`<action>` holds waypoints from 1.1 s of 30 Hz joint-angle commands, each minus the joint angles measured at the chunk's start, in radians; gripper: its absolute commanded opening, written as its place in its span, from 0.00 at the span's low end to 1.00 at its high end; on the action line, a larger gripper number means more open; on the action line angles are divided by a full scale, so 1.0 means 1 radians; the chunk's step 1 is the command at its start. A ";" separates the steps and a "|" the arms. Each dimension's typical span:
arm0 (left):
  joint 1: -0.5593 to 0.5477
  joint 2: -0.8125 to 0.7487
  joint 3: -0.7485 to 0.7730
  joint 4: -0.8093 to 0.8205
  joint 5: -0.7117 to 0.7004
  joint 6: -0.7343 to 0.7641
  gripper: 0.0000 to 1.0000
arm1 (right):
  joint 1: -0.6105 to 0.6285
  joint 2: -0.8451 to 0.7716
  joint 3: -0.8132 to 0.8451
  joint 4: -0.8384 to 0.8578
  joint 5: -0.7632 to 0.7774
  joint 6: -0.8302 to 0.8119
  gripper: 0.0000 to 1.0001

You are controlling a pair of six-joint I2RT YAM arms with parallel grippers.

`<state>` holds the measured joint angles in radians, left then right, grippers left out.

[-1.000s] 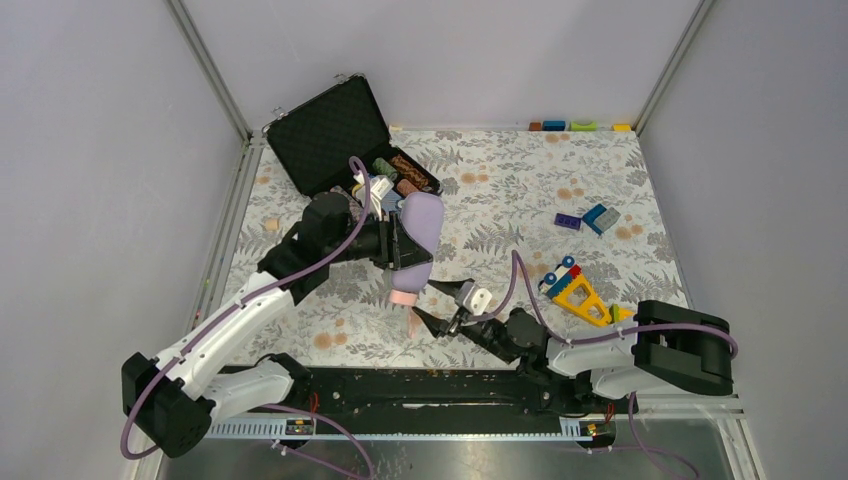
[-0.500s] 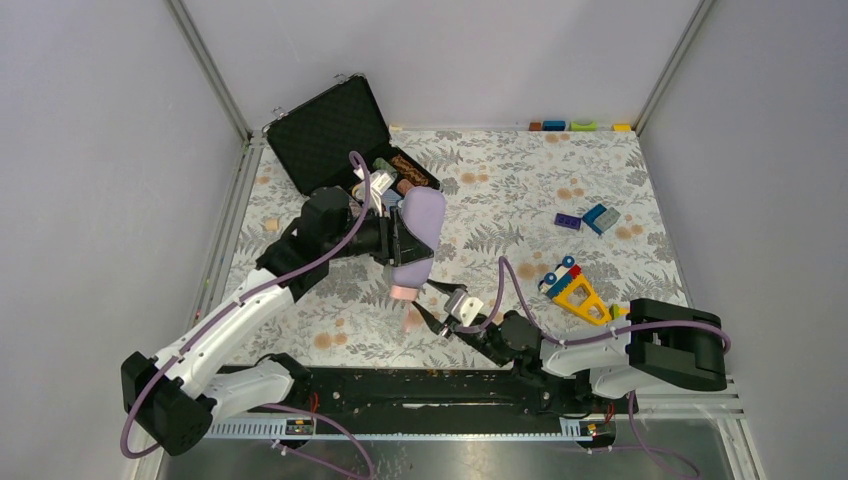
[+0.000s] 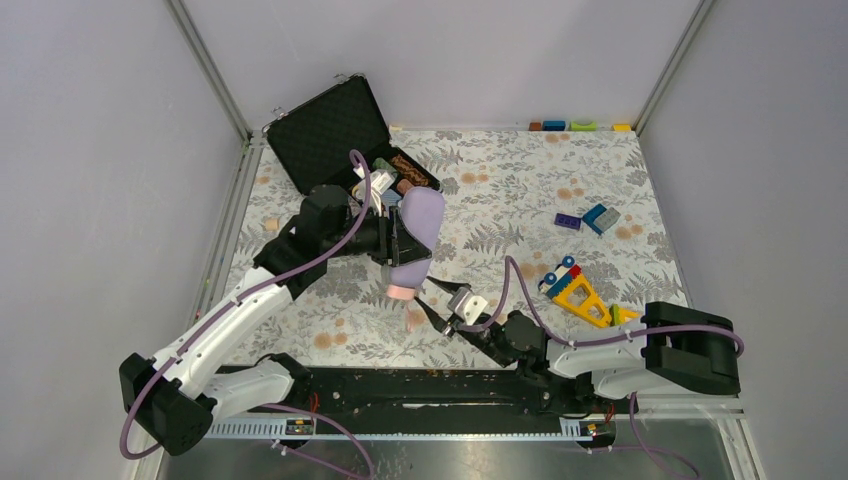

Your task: Open the umbrella

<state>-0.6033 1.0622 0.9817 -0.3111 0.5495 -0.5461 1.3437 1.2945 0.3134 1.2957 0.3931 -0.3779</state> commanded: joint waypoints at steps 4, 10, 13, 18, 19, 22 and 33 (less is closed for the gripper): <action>0.005 -0.024 0.062 0.066 0.027 0.015 0.11 | 0.014 -0.048 -0.002 0.016 0.046 -0.015 0.50; 0.005 -0.024 0.063 0.066 0.026 0.015 0.11 | 0.020 -0.042 0.002 0.010 0.043 -0.014 0.48; 0.005 -0.024 0.062 0.066 0.025 0.017 0.11 | 0.022 -0.033 0.006 0.011 0.053 -0.017 0.47; 0.005 -0.024 0.062 0.066 0.027 0.018 0.11 | 0.023 -0.010 0.021 0.025 0.064 -0.029 0.45; 0.005 -0.024 0.062 0.066 0.027 0.017 0.11 | 0.024 -0.005 0.024 0.025 0.065 -0.031 0.45; 0.005 -0.027 0.063 0.066 0.027 0.017 0.12 | 0.023 0.010 0.039 0.025 0.064 -0.040 0.45; 0.006 -0.024 0.062 0.066 0.034 0.015 0.12 | 0.026 0.026 0.064 0.040 0.057 -0.052 0.41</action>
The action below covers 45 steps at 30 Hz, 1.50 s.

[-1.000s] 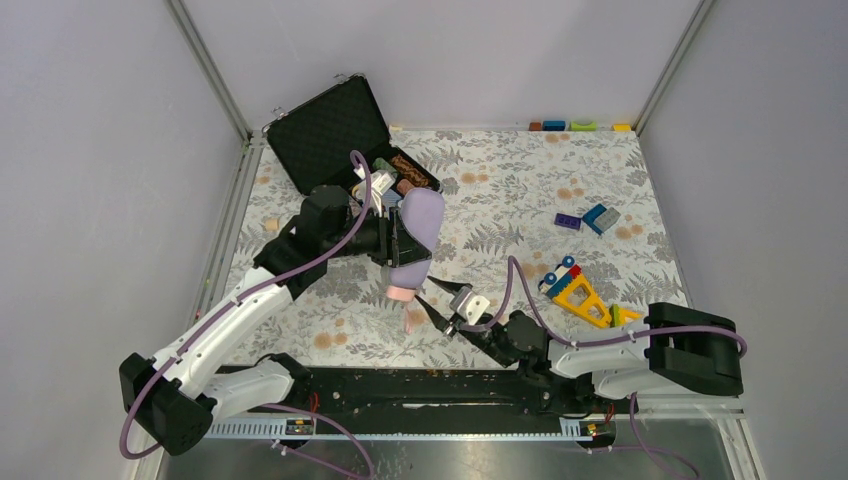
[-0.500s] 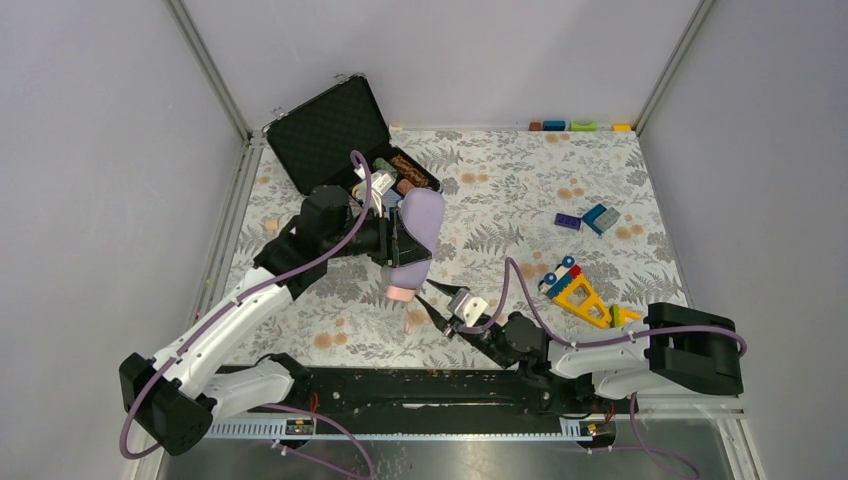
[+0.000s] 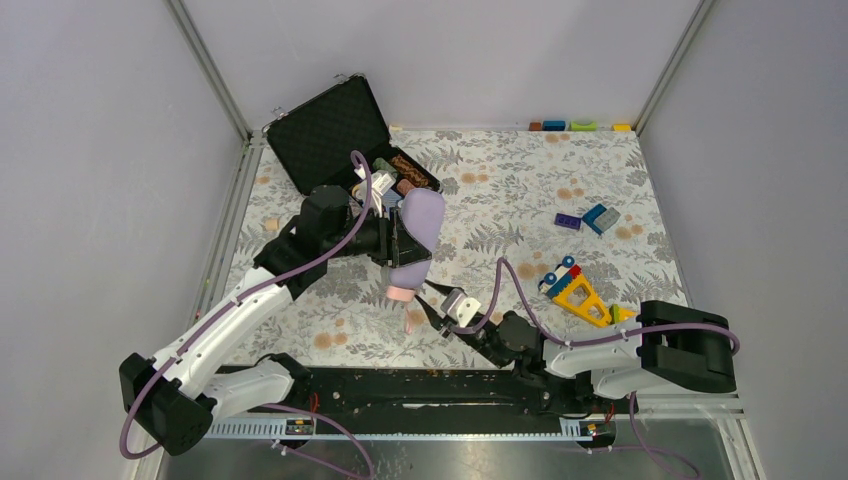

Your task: Open the umbrella

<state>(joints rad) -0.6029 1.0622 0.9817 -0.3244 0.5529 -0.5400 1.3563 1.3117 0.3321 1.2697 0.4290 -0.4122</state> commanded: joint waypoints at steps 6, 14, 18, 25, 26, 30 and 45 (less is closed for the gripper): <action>0.005 -0.022 0.061 0.081 0.032 0.006 0.12 | 0.017 0.024 0.056 0.065 0.020 -0.026 0.41; 0.005 -0.017 0.061 0.081 0.034 0.005 0.12 | 0.020 0.026 0.063 0.073 0.025 -0.031 0.41; 0.005 -0.013 0.059 0.082 0.037 0.003 0.12 | 0.022 0.028 0.067 0.079 0.029 -0.038 0.39; 0.006 -0.008 0.057 0.086 0.038 -0.001 0.12 | 0.027 0.038 0.073 0.090 0.028 -0.049 0.36; 0.005 -0.005 0.057 0.088 0.041 -0.002 0.12 | 0.029 0.041 0.077 0.095 0.031 -0.051 0.35; 0.005 0.001 0.056 0.088 0.049 -0.007 0.12 | 0.028 0.056 0.079 0.123 0.055 -0.067 0.35; 0.006 0.010 0.053 0.090 0.046 -0.005 0.12 | 0.033 0.054 0.082 0.139 0.053 -0.089 0.27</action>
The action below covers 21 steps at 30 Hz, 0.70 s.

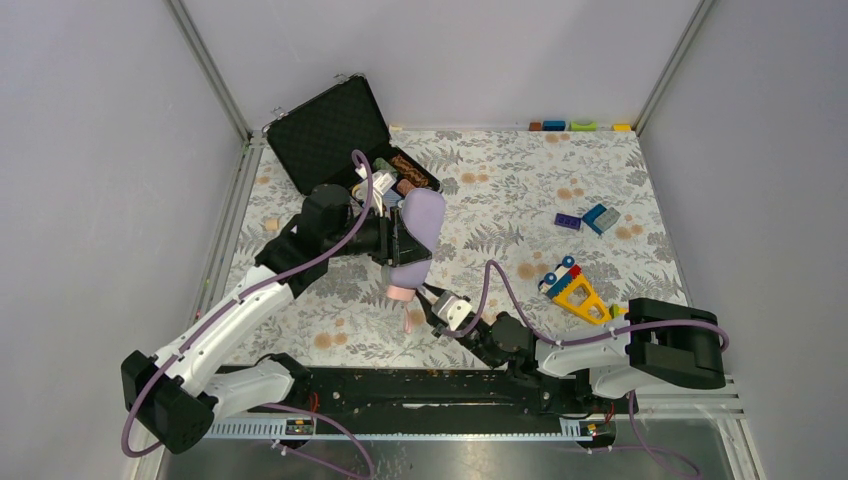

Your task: Open the umbrella

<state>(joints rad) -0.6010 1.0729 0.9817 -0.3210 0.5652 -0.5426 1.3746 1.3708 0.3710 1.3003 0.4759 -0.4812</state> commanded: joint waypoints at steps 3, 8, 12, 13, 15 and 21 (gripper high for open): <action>0.003 0.001 0.054 0.086 0.034 -0.003 0.12 | 0.017 -0.004 0.045 0.109 0.014 -0.024 0.11; 0.003 0.001 0.054 0.087 0.033 -0.001 0.12 | 0.022 -0.006 0.040 0.111 0.031 -0.025 0.00; 0.003 -0.003 0.055 0.087 0.033 0.001 0.12 | 0.024 -0.006 0.031 0.113 0.042 -0.021 0.00; 0.004 -0.003 0.055 0.086 0.033 0.002 0.12 | 0.026 -0.008 0.028 0.115 0.047 -0.018 0.00; 0.003 -0.004 0.056 0.086 0.033 0.002 0.11 | 0.026 -0.012 0.025 0.113 0.064 0.000 0.00; 0.003 -0.008 0.055 0.096 0.053 0.003 0.06 | 0.026 -0.028 0.041 0.044 0.151 0.037 0.00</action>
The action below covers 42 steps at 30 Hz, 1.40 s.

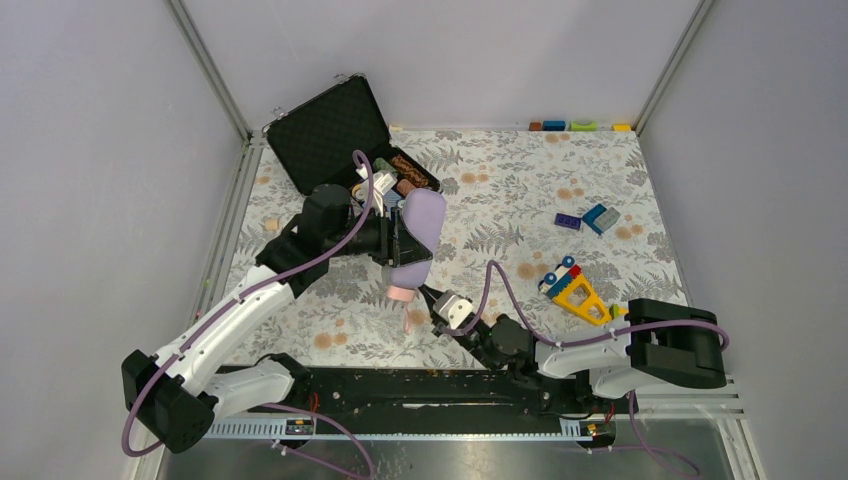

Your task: Open the umbrella

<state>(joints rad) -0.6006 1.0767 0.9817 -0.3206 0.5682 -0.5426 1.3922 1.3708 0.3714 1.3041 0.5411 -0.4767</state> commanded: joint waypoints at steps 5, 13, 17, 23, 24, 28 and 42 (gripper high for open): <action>0.002 -0.016 0.056 0.098 0.053 0.008 0.03 | 0.008 -0.048 0.039 -0.007 0.137 0.060 0.00; 0.003 -0.017 0.055 0.102 0.061 0.007 0.02 | 0.009 -0.107 0.055 -0.137 0.177 0.079 0.00; 0.002 -0.015 0.055 0.101 0.061 0.007 0.02 | 0.009 -0.126 0.050 -0.149 0.172 0.086 0.00; 0.002 -0.013 0.055 0.101 0.066 0.002 0.02 | 0.009 -0.151 0.073 -0.225 0.203 0.101 0.00; 0.002 -0.014 0.056 0.102 0.071 -0.002 0.02 | 0.009 -0.160 0.077 -0.243 0.204 0.107 0.00; 0.001 -0.024 0.054 0.102 0.085 -0.002 0.02 | 0.008 -0.212 0.097 -0.348 0.198 0.140 0.00; -0.012 -0.092 -0.004 -0.029 0.179 0.165 0.03 | 0.009 -0.359 0.202 -0.753 0.065 0.243 0.00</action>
<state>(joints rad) -0.6106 1.0218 0.9783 -0.3500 0.6731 -0.4789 1.3983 1.0473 0.5285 0.6083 0.6106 -0.2745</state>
